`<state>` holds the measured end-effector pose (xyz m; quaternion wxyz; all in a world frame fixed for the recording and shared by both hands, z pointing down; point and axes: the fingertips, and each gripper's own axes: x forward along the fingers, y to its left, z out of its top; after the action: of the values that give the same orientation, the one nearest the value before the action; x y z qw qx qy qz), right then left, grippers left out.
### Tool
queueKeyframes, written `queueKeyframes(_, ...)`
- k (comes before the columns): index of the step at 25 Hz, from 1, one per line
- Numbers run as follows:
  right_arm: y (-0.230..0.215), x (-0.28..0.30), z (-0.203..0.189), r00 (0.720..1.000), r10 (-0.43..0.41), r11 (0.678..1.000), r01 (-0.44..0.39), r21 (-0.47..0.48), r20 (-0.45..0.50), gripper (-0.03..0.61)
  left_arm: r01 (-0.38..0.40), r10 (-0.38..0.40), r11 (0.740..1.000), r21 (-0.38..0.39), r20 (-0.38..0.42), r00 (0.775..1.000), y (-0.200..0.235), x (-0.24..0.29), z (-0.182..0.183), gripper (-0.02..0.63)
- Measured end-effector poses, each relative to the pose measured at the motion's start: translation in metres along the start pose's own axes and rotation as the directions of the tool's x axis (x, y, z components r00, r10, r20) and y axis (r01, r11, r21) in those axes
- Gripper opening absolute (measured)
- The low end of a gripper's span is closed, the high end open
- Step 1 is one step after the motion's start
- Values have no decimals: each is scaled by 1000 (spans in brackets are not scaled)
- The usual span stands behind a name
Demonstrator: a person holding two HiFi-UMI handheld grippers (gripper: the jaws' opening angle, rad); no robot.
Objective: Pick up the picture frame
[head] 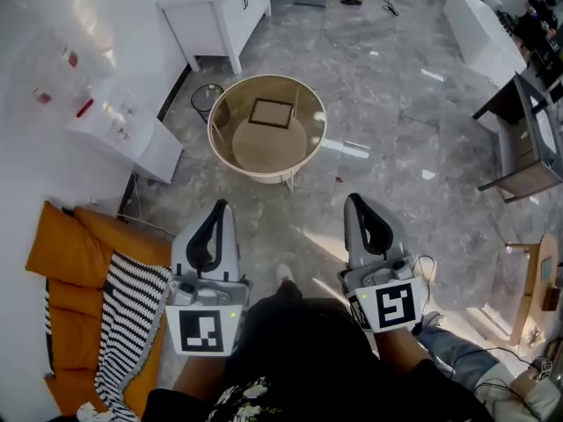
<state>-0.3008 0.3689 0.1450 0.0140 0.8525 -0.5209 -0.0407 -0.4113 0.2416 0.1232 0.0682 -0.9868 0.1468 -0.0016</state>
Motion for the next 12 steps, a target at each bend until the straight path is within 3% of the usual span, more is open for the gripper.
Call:
queueKeyframes(5, 11, 19, -1, 999, -14, 1000, 15, -13, 44, -3, -10, 8, 1000, 26, 64, 998, 30, 8, -10, 14)
queueKeyframes(8, 11, 22, -10, 999, -42, 999, 42, -27, 12, -3, 9, -8, 1000, -19, 24, 1000, 33, 13, -20, 14)
queueKeyframes(12, 9, 29, -16, 998, -57, 998, 57, -28, -5, -3, 31, -31, 999, -22, 17, 999, 34, 21, -24, 14)
